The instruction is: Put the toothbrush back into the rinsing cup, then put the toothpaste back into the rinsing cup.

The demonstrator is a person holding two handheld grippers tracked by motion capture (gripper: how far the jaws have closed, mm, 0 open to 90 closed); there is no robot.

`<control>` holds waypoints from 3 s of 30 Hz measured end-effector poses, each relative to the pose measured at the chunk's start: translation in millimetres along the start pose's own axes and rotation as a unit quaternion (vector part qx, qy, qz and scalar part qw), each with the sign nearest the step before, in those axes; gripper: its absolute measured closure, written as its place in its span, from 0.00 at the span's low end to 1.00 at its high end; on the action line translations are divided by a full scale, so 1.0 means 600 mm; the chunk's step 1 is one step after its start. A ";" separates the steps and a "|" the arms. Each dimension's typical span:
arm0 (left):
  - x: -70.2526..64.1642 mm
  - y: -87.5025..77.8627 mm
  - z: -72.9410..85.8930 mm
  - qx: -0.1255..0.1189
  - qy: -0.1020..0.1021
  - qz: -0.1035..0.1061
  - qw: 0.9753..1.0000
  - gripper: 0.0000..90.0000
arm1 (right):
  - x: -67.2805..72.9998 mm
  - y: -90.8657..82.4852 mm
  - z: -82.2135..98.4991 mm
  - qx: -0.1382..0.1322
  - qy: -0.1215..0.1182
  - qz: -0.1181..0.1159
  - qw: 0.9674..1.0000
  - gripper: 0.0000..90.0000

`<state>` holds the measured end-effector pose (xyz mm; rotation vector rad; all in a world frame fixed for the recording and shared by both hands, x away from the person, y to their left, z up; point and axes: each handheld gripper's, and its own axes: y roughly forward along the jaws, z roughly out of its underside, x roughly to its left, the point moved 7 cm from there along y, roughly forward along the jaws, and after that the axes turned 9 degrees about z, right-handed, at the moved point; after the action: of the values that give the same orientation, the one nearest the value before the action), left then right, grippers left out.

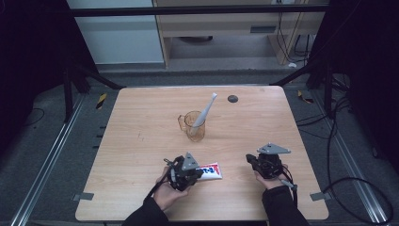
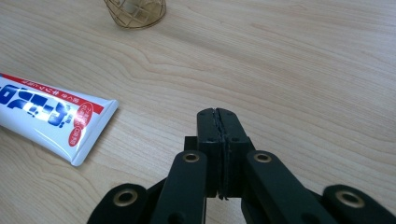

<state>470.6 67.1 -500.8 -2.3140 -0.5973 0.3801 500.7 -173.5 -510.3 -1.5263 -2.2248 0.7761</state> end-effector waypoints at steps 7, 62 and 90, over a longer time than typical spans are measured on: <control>0.085 -0.019 0.021 0.012 -0.045 -0.037 0.998 1.00 | 0.003 0.004 0.003 0.006 0.001 -0.002 1.000 0.99; 0.059 -0.048 0.008 0.009 -0.047 -0.038 0.998 0.81 | -0.031 -0.007 -0.002 -0.007 0.015 0.023 1.000 0.91; 0.012 0.016 -0.030 0.066 -0.002 -0.013 0.998 0.43 | -0.081 -0.012 0.004 -0.013 0.030 0.063 0.997 0.78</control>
<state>487.1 54.6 -495.3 -2.1784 -0.5861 0.4004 511.6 -221.1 -506.3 -1.6934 -2.1207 0.7294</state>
